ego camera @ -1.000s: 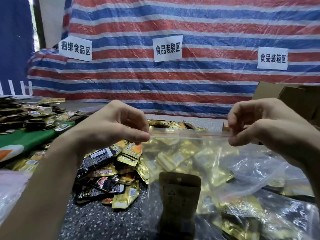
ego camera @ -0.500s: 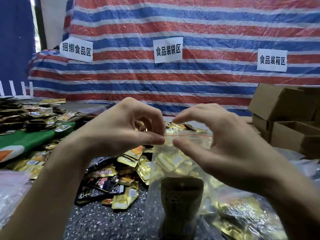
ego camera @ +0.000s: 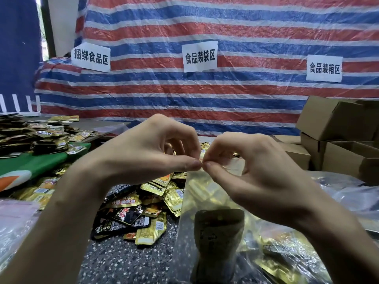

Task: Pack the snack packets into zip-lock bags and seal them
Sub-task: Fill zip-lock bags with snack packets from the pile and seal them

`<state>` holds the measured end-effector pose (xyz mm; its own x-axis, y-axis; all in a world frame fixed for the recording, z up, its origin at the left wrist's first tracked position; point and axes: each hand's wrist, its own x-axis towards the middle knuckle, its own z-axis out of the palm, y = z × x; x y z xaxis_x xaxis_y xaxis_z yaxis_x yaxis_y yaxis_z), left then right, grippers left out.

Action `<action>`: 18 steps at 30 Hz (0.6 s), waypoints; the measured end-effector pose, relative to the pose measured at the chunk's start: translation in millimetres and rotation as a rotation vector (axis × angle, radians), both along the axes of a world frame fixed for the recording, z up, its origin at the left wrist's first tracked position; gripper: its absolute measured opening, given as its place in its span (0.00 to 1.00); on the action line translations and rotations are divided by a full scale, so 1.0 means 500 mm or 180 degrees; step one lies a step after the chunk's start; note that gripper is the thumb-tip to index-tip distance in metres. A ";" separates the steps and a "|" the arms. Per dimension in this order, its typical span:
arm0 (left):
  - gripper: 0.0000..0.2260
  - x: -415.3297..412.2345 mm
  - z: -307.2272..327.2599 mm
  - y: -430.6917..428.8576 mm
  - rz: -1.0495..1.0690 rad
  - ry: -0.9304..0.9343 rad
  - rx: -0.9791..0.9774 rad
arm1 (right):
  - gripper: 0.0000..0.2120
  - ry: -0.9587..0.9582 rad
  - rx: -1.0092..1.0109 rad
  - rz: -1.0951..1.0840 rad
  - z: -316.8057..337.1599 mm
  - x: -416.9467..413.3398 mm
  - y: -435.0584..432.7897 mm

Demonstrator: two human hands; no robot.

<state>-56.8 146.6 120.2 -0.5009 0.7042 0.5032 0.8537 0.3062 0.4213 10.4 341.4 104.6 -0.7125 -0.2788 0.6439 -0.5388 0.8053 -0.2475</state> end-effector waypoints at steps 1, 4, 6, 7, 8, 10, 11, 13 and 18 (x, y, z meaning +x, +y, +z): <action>0.02 0.000 0.000 -0.001 -0.0021 -0.0055 -0.0068 | 0.08 0.0034 0.0014 -0.0008 -0.002 -0.002 -0.002; 0.05 0.002 -0.004 0.000 -0.0092 -0.0117 -0.0141 | 0.08 0.0102 0.0008 -0.0001 -0.005 -0.007 -0.003; 0.05 0.001 -0.005 0.001 -0.0104 -0.0021 -0.0068 | 0.06 0.0049 -0.0044 0.0059 -0.003 -0.007 0.002; 0.05 0.000 -0.005 0.002 -0.0102 0.0013 -0.0038 | 0.05 -0.0021 -0.0065 0.0100 -0.001 -0.006 0.005; 0.04 -0.001 -0.006 0.003 -0.0111 0.0039 -0.0026 | 0.05 -0.0113 -0.0087 0.0140 0.002 -0.004 0.009; 0.04 -0.003 -0.007 0.005 -0.0147 0.0088 -0.0059 | 0.08 -0.0287 -0.0120 0.0205 0.007 -0.001 0.014; 0.03 -0.003 -0.008 0.006 -0.0158 0.0095 -0.0078 | 0.09 -0.0343 -0.0123 0.0233 0.009 0.001 0.016; 0.03 -0.004 -0.008 0.008 -0.0173 0.0084 -0.0066 | 0.11 -0.0402 -0.0113 0.0253 0.011 0.002 0.018; 0.04 -0.003 -0.015 0.026 -0.0209 0.0092 0.0164 | 0.04 -0.0337 -0.0072 0.0206 0.009 -0.003 0.027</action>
<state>-58.1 159.8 112.6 -0.4392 0.7078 0.5533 0.8833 0.2276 0.4099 9.0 354.9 108.9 -0.7579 -0.3127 0.5726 -0.5593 0.7633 -0.3235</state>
